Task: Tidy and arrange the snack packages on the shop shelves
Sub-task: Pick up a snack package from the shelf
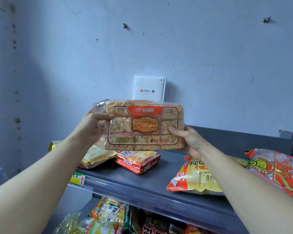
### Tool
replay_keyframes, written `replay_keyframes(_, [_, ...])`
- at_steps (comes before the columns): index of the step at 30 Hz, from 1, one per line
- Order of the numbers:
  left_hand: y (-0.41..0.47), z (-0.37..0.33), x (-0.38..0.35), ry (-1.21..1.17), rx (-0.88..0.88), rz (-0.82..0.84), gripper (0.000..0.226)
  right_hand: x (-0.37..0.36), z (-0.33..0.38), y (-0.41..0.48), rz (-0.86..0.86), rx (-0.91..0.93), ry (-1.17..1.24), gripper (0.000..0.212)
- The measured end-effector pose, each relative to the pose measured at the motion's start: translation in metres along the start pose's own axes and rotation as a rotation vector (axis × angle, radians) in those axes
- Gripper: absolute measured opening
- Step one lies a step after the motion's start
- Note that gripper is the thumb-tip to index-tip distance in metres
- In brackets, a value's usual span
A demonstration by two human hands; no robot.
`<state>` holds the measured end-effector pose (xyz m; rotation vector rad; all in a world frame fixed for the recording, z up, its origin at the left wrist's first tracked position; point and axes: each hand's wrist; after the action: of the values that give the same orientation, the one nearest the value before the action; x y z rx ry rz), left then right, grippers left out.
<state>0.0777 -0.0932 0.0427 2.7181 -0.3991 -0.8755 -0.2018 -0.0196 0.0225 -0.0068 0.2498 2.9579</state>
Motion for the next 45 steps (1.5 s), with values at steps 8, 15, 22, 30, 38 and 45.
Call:
replay_keyframes(8, [0.007, 0.017, 0.001, 0.246, -0.069, -0.054, 0.016, -0.005, 0.007, 0.001, -0.169, 0.157, 0.059, 0.063])
replay_keyframes(15, [-0.001, 0.034, -0.022, 0.466, 0.025, 0.048, 0.032, 0.014, 0.02, -0.029, -0.318, 0.205, 0.07, 0.038])
replay_keyframes(22, [-0.024, 0.058, -0.089, 0.412, 0.116, 0.151, 0.051, 0.066, 0.031, -0.077, -0.539, 0.221, 0.075, 0.055])
replay_keyframes(30, [-0.048, 0.101, -0.175, 0.404, 0.108, 0.227, 0.037, 0.136, 0.056, -0.147, -0.741, 0.232, 0.059, 0.095])
replay_keyframes(38, [-0.093, 0.139, -0.262, 0.392, 0.162, 0.343, 0.08, 0.217, 0.074, -0.214, -0.83, 0.207, 0.023, 0.074])
replay_keyframes(45, [-0.137, 0.173, -0.336, 0.399, 0.201, 0.336, 0.072, 0.288, 0.078, -0.264, -0.854, 0.154, 0.034, 0.052])
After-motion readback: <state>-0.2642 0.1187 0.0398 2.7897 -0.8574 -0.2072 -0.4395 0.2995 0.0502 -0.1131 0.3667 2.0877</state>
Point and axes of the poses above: each hand's wrist, its own y-axis towards the middle knuckle, its own x-axis out of the back of the hand, z = x × y, and after that the axes turned 3 degrees about -x, right-handed
